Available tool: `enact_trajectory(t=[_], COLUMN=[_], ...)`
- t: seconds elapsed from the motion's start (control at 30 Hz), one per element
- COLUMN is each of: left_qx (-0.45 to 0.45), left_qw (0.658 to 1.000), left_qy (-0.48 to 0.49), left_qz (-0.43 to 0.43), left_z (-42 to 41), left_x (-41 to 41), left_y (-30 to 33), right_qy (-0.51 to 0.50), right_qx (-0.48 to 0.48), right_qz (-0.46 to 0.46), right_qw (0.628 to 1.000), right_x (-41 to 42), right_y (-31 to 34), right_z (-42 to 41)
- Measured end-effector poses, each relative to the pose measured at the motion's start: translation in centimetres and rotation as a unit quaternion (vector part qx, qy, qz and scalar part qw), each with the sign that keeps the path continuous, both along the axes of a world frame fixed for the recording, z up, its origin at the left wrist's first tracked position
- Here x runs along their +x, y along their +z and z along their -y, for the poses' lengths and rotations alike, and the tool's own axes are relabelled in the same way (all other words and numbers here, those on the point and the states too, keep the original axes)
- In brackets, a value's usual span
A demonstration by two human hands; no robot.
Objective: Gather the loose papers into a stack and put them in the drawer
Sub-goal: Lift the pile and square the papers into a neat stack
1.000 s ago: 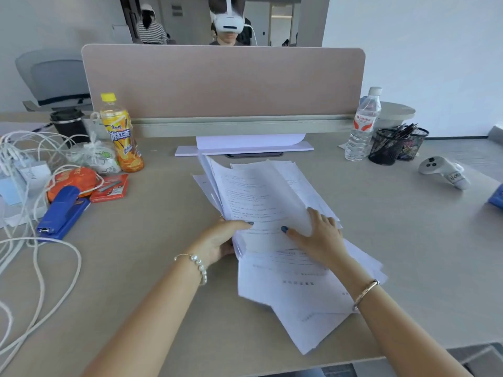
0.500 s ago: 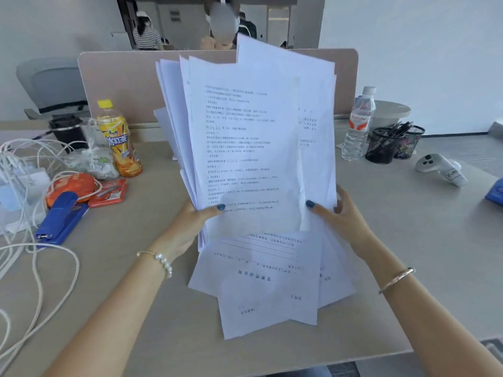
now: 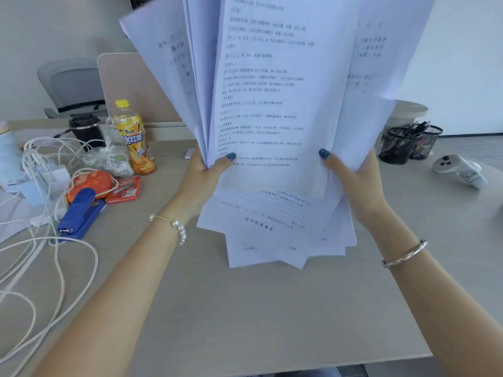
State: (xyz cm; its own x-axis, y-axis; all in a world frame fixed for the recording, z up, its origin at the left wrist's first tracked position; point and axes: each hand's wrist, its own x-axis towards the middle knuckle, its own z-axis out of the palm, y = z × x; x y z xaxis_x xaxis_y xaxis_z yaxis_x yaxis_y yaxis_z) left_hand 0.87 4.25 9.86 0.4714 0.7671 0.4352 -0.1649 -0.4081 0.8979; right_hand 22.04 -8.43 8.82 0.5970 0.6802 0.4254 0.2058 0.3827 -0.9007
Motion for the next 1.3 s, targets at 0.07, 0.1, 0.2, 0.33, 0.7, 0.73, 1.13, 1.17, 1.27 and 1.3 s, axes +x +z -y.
enact_trajectory(t=[0.07, 0.1, 0.2, 0.33, 0.7, 0.73, 1.13, 1.17, 1.27, 1.3], left_qx=[0.010, 0.009, -0.037, -0.082, -0.102, -0.090, -0.083, -0.084, -0.083, -0.076], left_qw=[1.000, 1.000, 0.999, 0.996, 0.995, 0.996, 0.995, 0.995, 0.995, 0.995], left_qy=[0.010, 0.014, 0.011, -0.033, 0.000, 0.007, -0.024, -0.025, -0.021, -0.021], left_qz=[0.017, 0.014, -0.009, -0.006, -0.008, -0.004, 0.042, 0.042, 0.056, 0.058], left_z=[0.1, 0.0, -0.6, -0.9, -0.3, -0.3, -0.7, -0.8, -0.2, -0.2], left_x=[0.1, 0.0, -0.4, -0.6, -0.5, -0.4, -1.3, -1.4, -1.6, -1.6], left_y=[1.6, 2.2, 2.1, -0.7, -2.9, -2.6, -2.5, -2.6, -2.1, -1.7], right_qy=[-0.007, -0.011, 0.010, 0.058, -0.003, -0.010, 0.040, 0.043, 0.065, 0.072], right_qx=[0.020, 0.019, -0.028, -0.110, -0.078, -0.069, -0.104, -0.091, -0.066, -0.066], right_qz=[0.021, 0.032, 0.082, 0.102, 0.023, 0.026, 0.056, 0.042, 0.038, 0.055], right_qw=[1.000, 0.999, 0.996, 0.987, 0.997, 0.997, 0.992, 0.994, 0.995, 0.994], right_x=[0.4, 0.6, 1.5, 1.0, -1.1, -1.1, -0.8, -0.7, -1.3, -1.5], right_y=[1.6, 2.2, 2.7, 0.4, -1.3, -0.9, -1.7, -1.8, -1.3, -1.1], right_z=[-0.1, -0.1, -0.1, -0.1, -0.8, -0.9, -0.1, -0.1, -0.2, -0.2])
